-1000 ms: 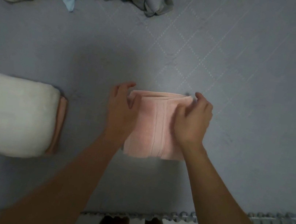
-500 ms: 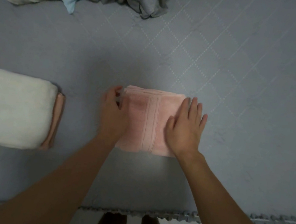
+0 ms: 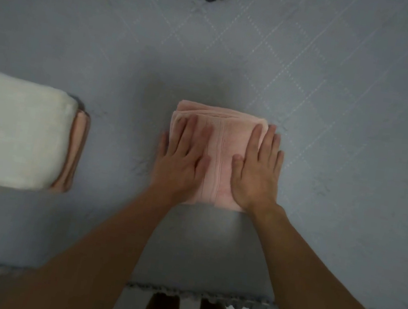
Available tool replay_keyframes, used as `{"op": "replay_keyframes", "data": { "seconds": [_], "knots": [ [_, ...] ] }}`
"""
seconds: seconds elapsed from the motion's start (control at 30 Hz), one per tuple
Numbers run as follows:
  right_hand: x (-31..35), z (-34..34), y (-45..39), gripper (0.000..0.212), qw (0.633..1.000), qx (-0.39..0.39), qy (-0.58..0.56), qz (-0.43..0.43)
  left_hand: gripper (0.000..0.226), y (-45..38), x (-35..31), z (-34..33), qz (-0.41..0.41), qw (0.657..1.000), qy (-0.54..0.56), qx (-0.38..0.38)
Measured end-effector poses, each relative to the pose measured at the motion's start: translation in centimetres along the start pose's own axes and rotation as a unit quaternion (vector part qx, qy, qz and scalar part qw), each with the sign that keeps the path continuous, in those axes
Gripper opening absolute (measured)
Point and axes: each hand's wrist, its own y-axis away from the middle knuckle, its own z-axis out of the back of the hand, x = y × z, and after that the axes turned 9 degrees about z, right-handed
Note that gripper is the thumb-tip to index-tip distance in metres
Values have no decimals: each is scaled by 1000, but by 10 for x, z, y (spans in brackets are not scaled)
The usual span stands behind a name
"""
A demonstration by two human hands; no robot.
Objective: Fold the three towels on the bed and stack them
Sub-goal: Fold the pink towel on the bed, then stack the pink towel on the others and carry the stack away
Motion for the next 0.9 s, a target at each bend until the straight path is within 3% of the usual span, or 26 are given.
{"op": "replay_keyframes", "data": {
  "seconds": [0.1,0.17,0.27,0.3,0.33,0.4,0.43,0.5,0.57,0.7,0.77,0.83,0.9],
  "knots": [
    [6,12,6,73,996,-1,-88,-30,65,5,-2,13,134,978,162,5],
    [4,23,16,65,982,-37,-179,-56,70,13,1,25,229,926,299,-10],
    [-3,28,43,31,947,-84,-276,-142,78,30,0,42,331,832,445,-3],
    [-6,28,54,31,913,-104,-329,-216,79,35,0,46,362,788,498,16],
    [-6,29,68,33,856,-117,-404,-302,77,39,1,51,386,732,560,43],
    [3,28,94,39,689,-72,-590,-415,66,53,1,58,398,607,677,119],
    [11,29,105,42,623,-29,-654,-427,58,63,-2,61,394,563,708,163],
    [30,32,117,46,567,28,-724,-392,47,87,-12,66,390,527,717,235],
    [51,41,116,43,566,28,-738,-367,47,108,-16,74,390,508,722,260],
    [95,84,87,37,691,-40,-648,-318,67,124,8,106,345,463,795,185],
    [128,114,68,31,732,-27,-636,-244,62,115,31,140,298,438,835,148],
    [170,137,51,30,757,3,-632,-167,51,105,63,181,245,437,857,120],
    [213,150,36,37,761,35,-638,-112,64,98,104,226,216,440,867,92]
  ]
}}
